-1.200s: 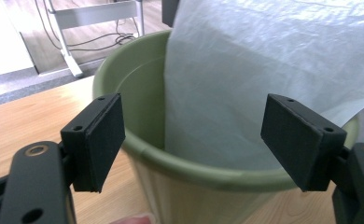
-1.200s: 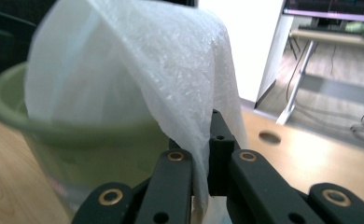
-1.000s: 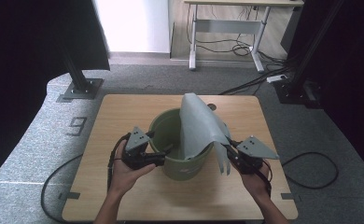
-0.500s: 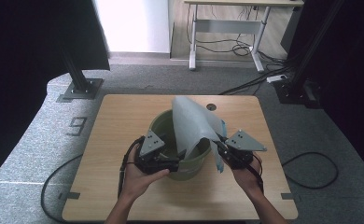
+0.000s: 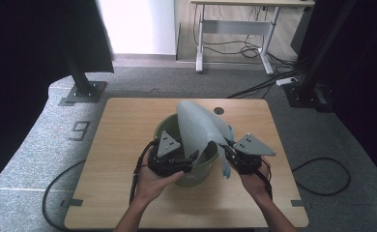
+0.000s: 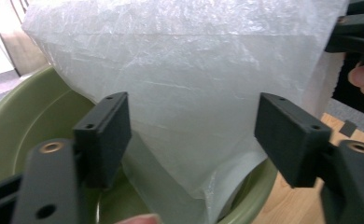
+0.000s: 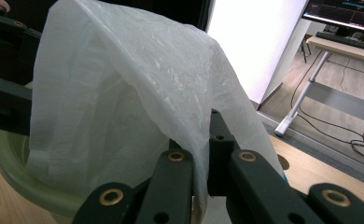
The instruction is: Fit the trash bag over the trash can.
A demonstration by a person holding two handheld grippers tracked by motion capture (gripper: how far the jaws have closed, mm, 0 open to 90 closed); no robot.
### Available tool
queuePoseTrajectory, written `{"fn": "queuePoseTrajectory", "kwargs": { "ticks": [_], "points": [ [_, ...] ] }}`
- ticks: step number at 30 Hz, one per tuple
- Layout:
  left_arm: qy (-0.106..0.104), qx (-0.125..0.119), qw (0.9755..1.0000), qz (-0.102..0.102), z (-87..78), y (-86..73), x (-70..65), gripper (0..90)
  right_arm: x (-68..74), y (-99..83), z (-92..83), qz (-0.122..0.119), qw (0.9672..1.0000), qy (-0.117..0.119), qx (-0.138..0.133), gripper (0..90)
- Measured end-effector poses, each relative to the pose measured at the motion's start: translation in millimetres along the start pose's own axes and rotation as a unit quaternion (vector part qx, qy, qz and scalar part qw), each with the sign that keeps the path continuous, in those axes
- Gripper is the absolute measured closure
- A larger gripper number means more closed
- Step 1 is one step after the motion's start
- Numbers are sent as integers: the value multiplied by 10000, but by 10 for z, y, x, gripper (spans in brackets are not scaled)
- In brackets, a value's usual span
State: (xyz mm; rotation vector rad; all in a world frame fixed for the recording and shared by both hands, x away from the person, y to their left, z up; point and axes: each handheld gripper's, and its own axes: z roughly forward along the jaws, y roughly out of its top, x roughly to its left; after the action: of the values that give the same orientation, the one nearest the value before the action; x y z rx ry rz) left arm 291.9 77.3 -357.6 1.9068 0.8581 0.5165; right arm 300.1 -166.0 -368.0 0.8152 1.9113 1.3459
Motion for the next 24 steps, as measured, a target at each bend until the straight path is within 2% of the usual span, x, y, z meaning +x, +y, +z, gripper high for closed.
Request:
{"fn": "queuePoseTrajectory", "kwargs": {
  "ticks": [5,6,7,11,14,20,24],
  "points": [
    [3,10,10000,-16,15,30,8,412,-10,-2,-11,23,10000,9,-25,877],
    [-6,12,10000,-16,20,41,14,412,-12,-3,-14,30,10000,12,-29,877],
    [-46,11,10000,-43,29,52,24,466,-20,-2,-17,42,10000,21,-49,875],
    [-186,10,9998,-34,30,54,13,497,-37,1,-14,70,10000,24,-55,876],
    [-257,-31,9997,6,9,39,-15,482,-53,3,-7,93,9999,20,-42,876],
    [-336,-132,9993,96,-33,34,-84,361,-62,12,20,101,9999,12,-26,876],
    [-353,-83,9993,135,12,61,-115,303,-48,22,30,108,9999,23,-31,876]
  ]
}}
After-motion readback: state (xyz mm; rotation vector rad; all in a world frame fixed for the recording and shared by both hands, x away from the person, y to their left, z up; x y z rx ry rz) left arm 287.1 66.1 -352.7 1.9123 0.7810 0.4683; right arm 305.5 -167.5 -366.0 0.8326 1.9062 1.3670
